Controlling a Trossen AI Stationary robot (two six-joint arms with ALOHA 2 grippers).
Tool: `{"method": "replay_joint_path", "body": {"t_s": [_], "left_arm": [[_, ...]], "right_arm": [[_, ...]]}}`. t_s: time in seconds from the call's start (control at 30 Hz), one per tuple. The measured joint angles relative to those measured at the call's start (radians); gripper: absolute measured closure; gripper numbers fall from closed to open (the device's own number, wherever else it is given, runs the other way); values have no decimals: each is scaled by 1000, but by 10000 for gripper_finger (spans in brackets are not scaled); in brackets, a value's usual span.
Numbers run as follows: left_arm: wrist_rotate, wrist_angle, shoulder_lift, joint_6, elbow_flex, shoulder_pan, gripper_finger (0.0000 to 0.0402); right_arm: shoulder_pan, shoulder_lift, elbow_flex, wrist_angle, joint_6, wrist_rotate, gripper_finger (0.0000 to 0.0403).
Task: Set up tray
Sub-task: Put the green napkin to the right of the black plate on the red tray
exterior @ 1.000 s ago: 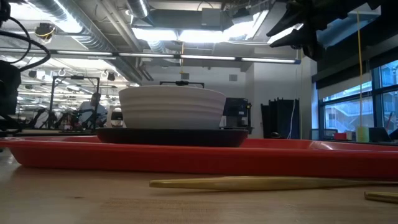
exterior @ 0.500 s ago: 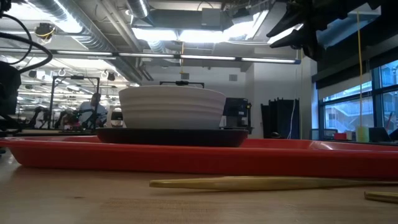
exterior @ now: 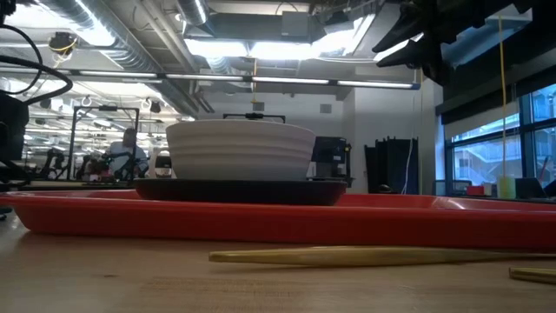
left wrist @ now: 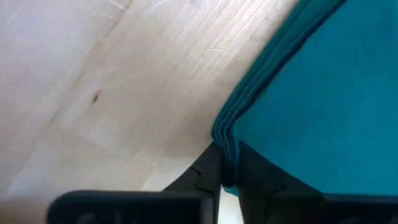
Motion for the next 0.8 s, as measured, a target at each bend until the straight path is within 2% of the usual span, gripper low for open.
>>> {"method": "replay_joint_path", "body": {"t_s": [0.2, 0.4, 0.6, 0.8], "left_arm": [[-6, -8, -12, 39, 23, 0, 392], [-44, -23, -41, -8, 85, 0, 393], [-209, -90, -72, -1, 190, 0, 393], [-312, -202, -100, 45, 333, 0, 393]], "right_arm": [[0, 0, 0, -1, -33, 1, 295], [0, 0, 0, -1, -50, 1, 295], [0, 0, 0, -6, -78, 1, 295], [0, 0, 0, -6, -103, 1, 295]]}}
